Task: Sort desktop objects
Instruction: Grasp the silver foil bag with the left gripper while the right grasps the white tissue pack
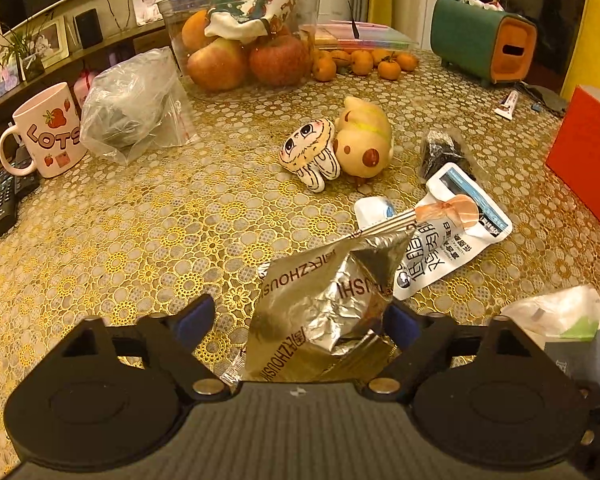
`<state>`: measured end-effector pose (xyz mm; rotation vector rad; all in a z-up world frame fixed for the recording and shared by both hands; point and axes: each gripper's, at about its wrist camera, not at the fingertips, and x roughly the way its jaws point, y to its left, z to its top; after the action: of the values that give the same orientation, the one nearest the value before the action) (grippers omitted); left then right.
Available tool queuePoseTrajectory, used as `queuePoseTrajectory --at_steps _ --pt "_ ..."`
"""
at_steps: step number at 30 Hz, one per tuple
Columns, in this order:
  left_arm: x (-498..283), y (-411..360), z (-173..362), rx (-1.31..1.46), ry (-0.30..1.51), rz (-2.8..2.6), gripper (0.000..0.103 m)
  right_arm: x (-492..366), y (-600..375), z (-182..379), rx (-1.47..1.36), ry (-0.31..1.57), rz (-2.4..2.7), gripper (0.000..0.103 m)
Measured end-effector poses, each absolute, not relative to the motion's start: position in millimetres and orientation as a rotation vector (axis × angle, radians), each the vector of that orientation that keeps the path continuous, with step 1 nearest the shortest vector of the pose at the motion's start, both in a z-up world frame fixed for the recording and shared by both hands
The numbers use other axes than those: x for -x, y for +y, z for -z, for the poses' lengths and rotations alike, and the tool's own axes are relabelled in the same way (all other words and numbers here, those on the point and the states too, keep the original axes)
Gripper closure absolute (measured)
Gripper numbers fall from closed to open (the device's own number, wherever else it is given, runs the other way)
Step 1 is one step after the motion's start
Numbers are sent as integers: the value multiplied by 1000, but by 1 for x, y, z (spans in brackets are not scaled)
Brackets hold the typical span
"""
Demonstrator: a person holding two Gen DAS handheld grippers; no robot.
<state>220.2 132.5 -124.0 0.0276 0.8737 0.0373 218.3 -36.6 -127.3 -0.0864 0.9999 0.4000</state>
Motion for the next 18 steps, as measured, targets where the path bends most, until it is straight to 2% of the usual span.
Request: queuePoseTrajectory --at_steps 1,4,6,18 --pt "-221 132 124 -22 876 -31 27 -218 -37 127 84 995 -399 35" --pt "-220 130 123 -8 878 -17 37 -216 -39 125 84 980 -404 41" --pt "-219 127 123 -20 878 -21 40 -216 -40 122 80 973 -407 45" --pt "-210 125 114 -9 889 -26 46 -215 -55 112 49 948 -415 57"
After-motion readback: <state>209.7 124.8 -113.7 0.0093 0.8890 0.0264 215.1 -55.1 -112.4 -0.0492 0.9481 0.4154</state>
